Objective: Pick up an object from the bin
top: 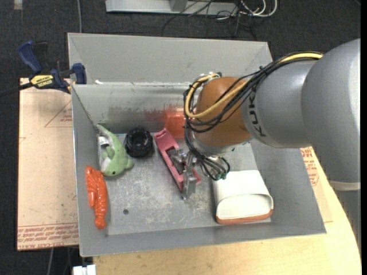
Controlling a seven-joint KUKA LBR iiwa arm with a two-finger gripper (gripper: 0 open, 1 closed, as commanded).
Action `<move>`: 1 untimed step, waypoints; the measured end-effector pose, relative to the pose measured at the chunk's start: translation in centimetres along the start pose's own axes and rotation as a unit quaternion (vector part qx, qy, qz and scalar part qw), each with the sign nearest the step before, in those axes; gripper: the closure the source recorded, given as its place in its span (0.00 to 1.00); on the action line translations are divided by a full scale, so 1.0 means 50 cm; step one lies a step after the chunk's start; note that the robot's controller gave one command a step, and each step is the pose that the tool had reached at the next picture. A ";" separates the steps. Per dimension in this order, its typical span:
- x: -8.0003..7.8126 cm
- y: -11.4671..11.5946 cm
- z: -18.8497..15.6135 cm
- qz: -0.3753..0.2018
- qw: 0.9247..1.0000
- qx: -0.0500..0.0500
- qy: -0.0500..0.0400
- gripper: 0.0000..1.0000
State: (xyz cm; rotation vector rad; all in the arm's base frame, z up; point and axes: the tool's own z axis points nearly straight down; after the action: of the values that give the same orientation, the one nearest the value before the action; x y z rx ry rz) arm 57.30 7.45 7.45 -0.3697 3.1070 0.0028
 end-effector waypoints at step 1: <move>0.000 0.000 0.000 0.000 1.000 0.000 0.000 1.00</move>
Offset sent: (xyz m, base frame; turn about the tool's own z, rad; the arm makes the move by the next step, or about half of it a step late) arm 0.0000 0.0000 0.0000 0.0000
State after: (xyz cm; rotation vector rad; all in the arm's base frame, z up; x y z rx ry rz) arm 57.30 7.44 7.45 -0.3698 3.1069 0.0031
